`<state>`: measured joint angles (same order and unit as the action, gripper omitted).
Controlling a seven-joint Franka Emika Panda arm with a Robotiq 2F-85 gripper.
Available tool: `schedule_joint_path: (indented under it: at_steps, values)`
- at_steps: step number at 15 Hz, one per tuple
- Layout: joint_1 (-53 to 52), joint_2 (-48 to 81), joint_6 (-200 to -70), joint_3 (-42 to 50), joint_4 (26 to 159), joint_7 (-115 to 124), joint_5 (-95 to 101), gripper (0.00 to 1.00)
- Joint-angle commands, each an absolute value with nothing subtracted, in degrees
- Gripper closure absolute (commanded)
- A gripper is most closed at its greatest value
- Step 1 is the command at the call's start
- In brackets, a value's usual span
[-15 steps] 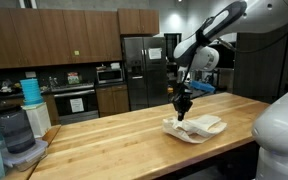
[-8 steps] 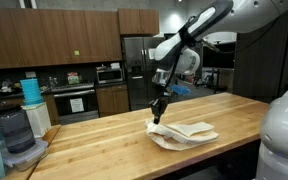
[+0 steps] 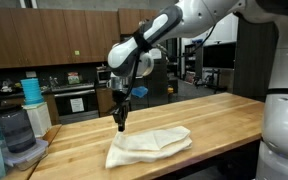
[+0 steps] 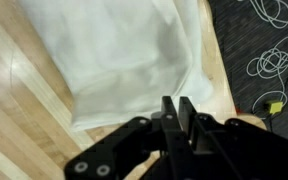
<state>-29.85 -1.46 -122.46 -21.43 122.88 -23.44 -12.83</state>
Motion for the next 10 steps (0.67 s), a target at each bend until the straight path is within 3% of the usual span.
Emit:
schedule_joint_path:
  at_steps: [1, 5, 9, 10]
  values:
    - [-29.12, 9.24, -113.94, -24.31, 109.63, -22.94, -5.98, 0.56]
    - [-29.76, 13.43, -108.23, -26.17, 104.11, -22.7, -2.25, 0.28]
    - [-29.14, 10.55, -106.89, -26.85, 107.16, -20.02, -3.07, 0.02]
    - [-28.91, 9.13, -107.08, -26.93, 108.69, -19.21, -3.71, 0.0]
